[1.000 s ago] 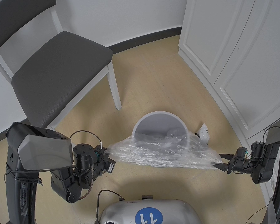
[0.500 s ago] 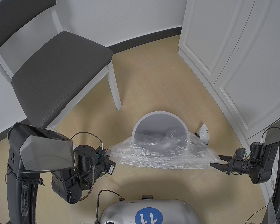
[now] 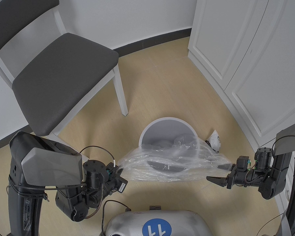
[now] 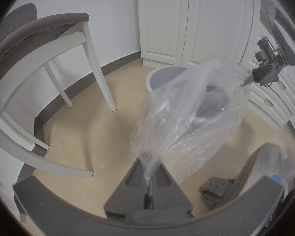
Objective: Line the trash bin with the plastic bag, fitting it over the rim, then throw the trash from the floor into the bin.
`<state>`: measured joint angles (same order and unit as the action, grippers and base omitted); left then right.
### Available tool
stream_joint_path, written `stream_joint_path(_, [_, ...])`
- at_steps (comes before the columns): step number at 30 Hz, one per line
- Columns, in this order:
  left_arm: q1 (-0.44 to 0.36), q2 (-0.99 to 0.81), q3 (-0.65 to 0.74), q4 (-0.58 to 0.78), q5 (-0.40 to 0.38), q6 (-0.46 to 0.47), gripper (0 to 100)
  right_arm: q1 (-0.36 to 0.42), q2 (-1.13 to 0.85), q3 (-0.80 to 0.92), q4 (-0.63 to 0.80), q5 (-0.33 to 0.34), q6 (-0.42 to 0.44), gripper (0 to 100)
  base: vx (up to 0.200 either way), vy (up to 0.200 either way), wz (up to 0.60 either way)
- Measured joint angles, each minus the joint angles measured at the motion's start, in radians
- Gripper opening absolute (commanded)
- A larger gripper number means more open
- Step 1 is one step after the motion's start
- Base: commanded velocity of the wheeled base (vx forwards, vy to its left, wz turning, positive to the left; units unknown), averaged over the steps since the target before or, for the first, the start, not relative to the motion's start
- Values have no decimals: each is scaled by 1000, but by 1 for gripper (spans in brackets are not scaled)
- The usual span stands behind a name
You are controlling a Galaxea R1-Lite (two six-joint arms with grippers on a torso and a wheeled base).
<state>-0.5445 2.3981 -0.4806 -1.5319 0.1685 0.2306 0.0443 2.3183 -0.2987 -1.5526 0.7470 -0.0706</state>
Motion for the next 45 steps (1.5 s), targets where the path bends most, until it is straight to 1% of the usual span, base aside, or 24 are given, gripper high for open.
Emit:
stream_joint_path(5, [-10, -12, 39, 0, -6, 7, 0, 36, -77, 48, 0, -16, -26, 100, 0, 0, 0])
stream_joint_path(11, [-13, -27, 85, -1, -43, 34, 0, 40, -129, 66, 0, -68, -34, 100, 0, 0, 0])
stream_joint_path(15, [-14, -31, 102, 0, -50, 41, 0, 20, -121, 60, 0, -94, -47, 100, 0, 0, 0])
stream_joint_path(19, [-9, -29, 112, 0, -51, 64, 0, -25, -100, 42, 0, -87, -61, 100, 0, 0, 0])
stream_joint_path(21, [-3, -25, 116, 0, -53, 79, 0, -50, -88, 31, 0, -73, -64, 100, 0, 0, 0])
stream_joint_path(22, [1, -22, 117, 0, -55, 86, 0, -66, -80, 25, 0, -55, -64, 100, 0, 0, 0])
stream_joint_path(26, [17, -11, 120, 1, -62, 106, 0, -137, -50, 3, 0, 52, -64, 100, 0, 0, 0])
stream_joint_path(28, [24, -7, 122, 1, -64, 111, 0, -171, -37, -8, 0, 92, -64, 100, 0, 0, 0])
stream_joint_path(31, [30, -4, 126, 1, -70, 114, 0, -203, -26, -18, 0, 109, -61, 100, 0, 0, 0])
stream_joint_path(34, [32, -3, 127, 0, -71, 114, 0, -221, -21, -28, 0, 106, -56, 100, 0, 0, 0])
stream_joint_path(37, [33, -4, 125, 1, -71, 112, 0, -225, -24, -37, 0, 97, -37, 100, 0, 0, 0])
stream_joint_path(40, [32, -7, 118, 0, -72, 107, 0, -211, -40, -47, 0, 58, 9, 100, 0, 0, 0])
stream_joint_path(43, [31, -19, 109, 0, -72, 100, 0, -176, -69, -54, 0, -51, 56, 100, 0, 0, 0])
stream_joint_path(44, [31, -27, 104, 0, -72, 93, 0, -154, -85, -55, 0, -110, 72, 100, 0, 0, 0])
stream_joint_path(45, [30, -31, 101, 0, -72, 87, 0, -143, -92, -57, 0, -135, 78, 100, 0, 0, 0])
